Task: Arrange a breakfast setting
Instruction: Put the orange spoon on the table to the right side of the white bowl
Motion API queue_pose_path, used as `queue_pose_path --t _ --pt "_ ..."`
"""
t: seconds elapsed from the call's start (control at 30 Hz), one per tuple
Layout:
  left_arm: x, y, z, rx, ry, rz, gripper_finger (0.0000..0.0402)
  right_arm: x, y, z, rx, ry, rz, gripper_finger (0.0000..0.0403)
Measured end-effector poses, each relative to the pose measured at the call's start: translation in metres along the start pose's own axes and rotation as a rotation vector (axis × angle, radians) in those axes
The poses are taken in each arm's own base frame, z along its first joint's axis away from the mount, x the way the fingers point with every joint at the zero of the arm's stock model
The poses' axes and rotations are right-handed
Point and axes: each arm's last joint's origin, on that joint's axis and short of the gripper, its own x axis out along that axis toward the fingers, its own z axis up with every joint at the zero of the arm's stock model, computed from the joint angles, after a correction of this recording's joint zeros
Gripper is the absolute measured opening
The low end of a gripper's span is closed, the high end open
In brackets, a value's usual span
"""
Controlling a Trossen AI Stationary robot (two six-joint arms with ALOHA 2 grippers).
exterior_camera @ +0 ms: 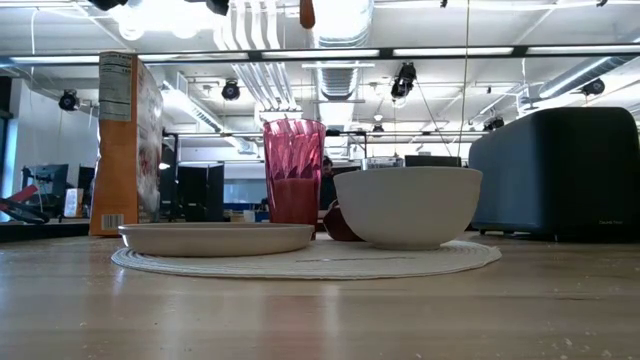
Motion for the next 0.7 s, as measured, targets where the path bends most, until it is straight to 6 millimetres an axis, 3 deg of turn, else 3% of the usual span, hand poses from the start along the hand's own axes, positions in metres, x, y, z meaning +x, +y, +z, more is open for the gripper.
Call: queue_pose_path --t 0.23,0.47,0.6,0.7 --pt "-0.003 0.0 0.005 -0.021 -0.012 -0.038 0.0002 -0.004 -0.002 -0.002 0.006 0.035 -0.031 0.0154" --pt "-0.009 -0.01 0.009 -0.111 -0.059 -0.492 0.0001 -0.001 -0.002 -0.013 -0.097 0.146 -0.019 0.016" --pt "-0.014 -0.008 0.012 -0.115 -0.031 -0.635 0.0001 -0.003 0.0 -0.018 -0.163 0.202 0.095 0.0152" --pt "-0.02 -0.008 0.02 -0.129 -0.073 -0.889 0.0001 -0.005 0.003 -0.019 -0.211 0.217 0.21 0.0145"
